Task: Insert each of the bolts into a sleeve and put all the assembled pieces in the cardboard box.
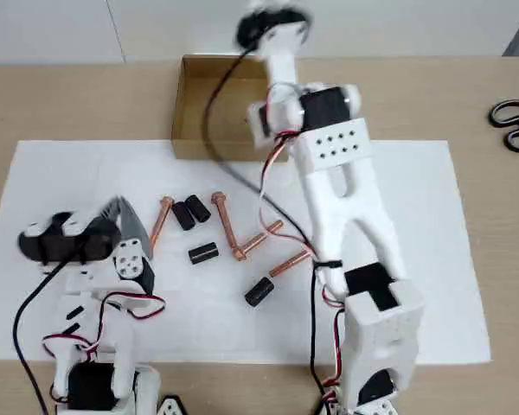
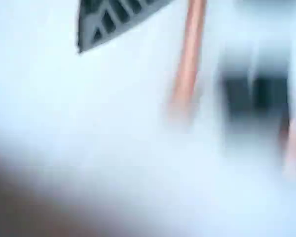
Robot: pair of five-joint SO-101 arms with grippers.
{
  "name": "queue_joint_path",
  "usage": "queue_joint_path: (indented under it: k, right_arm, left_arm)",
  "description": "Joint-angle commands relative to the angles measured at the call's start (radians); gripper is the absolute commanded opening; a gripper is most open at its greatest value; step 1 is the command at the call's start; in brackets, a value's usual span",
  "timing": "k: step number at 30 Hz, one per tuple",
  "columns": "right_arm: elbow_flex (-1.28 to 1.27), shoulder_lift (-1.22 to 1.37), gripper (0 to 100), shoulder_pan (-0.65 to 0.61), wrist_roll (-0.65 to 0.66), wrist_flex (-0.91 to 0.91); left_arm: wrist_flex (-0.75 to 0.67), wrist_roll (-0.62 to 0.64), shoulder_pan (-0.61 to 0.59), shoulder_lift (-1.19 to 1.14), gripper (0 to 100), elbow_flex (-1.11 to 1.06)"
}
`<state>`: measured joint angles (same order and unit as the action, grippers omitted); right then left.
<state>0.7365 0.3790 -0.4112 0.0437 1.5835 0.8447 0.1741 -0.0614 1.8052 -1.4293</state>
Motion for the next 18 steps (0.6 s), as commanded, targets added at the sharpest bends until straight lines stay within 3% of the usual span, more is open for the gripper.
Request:
queue_joint_path:
  k: [1,7,18]
  right_arm:
    - [0.002,-0.071,23.5,-0.048,0.132,0.111]
    - [-0.132,-0.099,23.5,-0.140,0.239,0.108]
    - [-0.416,-0.094,23.5,-0.374,0.535,0.107]
  left_arm:
    - [0.052,-0.083,-0.015,0.008,1,0.062]
    - [0.051,-0.232,-0.316,0.009,1,0.081]
    - [0.055,-0.239,-0.870,0.011,1,0.079]
